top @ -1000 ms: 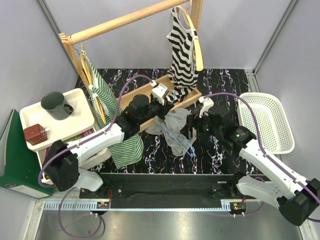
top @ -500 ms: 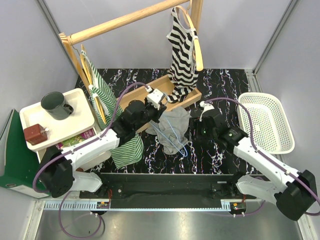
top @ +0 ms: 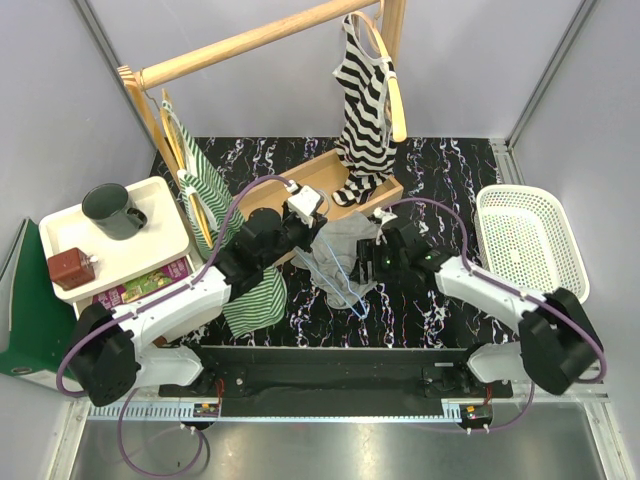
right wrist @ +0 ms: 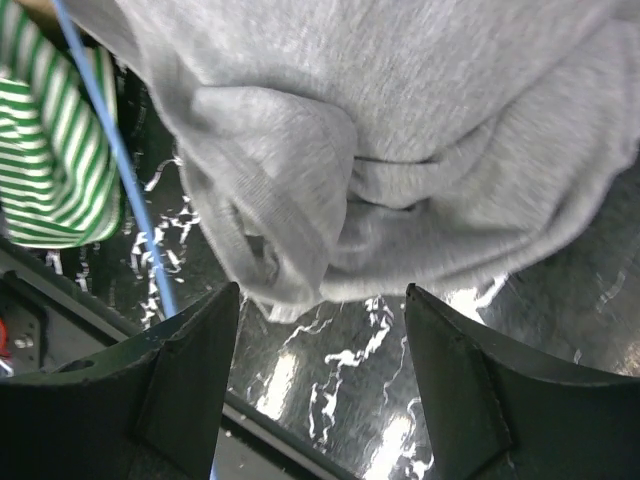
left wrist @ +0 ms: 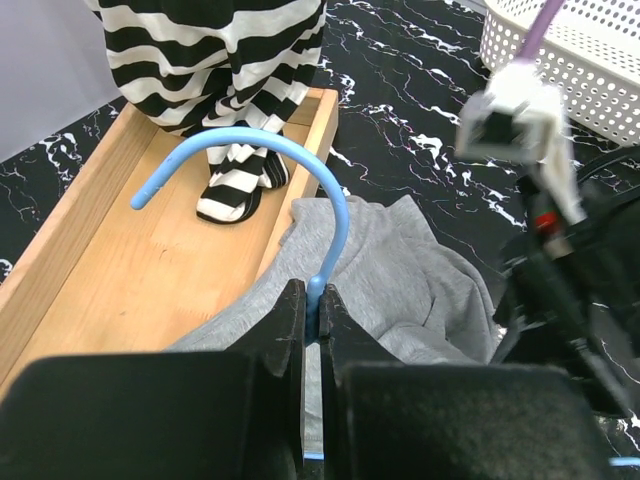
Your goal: Place the tank top on the hanger
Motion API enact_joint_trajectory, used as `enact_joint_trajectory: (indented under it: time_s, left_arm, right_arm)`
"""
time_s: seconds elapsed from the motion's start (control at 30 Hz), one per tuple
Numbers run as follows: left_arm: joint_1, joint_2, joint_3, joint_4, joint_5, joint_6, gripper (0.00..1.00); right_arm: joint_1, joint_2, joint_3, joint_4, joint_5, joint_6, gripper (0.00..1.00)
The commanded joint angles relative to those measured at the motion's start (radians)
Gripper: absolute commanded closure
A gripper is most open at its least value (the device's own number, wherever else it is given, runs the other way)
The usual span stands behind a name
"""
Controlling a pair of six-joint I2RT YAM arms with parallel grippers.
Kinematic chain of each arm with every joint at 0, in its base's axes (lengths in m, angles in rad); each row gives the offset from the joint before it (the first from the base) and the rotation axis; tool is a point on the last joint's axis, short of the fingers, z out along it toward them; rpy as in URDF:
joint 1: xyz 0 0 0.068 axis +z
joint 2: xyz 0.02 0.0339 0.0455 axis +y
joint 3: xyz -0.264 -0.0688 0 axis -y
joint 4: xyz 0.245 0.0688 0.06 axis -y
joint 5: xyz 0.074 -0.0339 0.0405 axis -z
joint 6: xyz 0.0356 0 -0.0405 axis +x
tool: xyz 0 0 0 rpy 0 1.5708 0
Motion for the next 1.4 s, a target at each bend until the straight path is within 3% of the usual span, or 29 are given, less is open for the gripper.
enact_joint_trajectory:
  time_s: [0.0, 0.07, 0.2, 0.3, 0.33, 0.43, 0.87, 1.37]
  left_arm:
    - [0.002, -0.03, 0.011, 0.073, -0.027, 0.028, 1.0]
    - [0.001, -0.033, 0.01, 0.07, -0.031, 0.03, 1.0]
    - [0.001, -0.041, 0.005, 0.073, -0.044, 0.036, 1.0]
    - [0.002, -0.038, 0.007, 0.078, -0.053, 0.039, 1.0]
    - [0.001, -0.038, 0.008, 0.078, -0.057, 0.042, 1.0]
    - [0.001, -0.036, 0.016, 0.085, -0.1, 0.054, 1.0]
    - [0.002, 0.027, 0.065, 0.239, -0.191, 0.085, 1.0]
    - [0.002, 0.08, 0.082, 0.343, -0.229, 0.107, 1.0]
  right_arm:
    - [0.002, 0.089, 0.041, 0.098, -0.055, -0.066, 0.26]
    - [0.004, 0.123, 0.059, 0.115, -0.049, -0.078, 0.27]
    - [0.004, 0.166, 0.087, 0.129, -0.05, -0.098, 0.41]
    - [0.004, 0.186, 0.094, 0.128, -0.058, -0.104, 0.72]
    - [0.004, 0.181, 0.091, 0.126, -0.052, -0.1, 0.9]
    - [0.004, 0.145, 0.071, 0.074, -0.02, -0.092, 0.99]
    - [0.004, -0.127, 0.038, -0.293, -0.012, -0.057, 1.0]
    - [0.005, -0.172, 0.11, -0.466, -0.055, -0.067, 1.0]
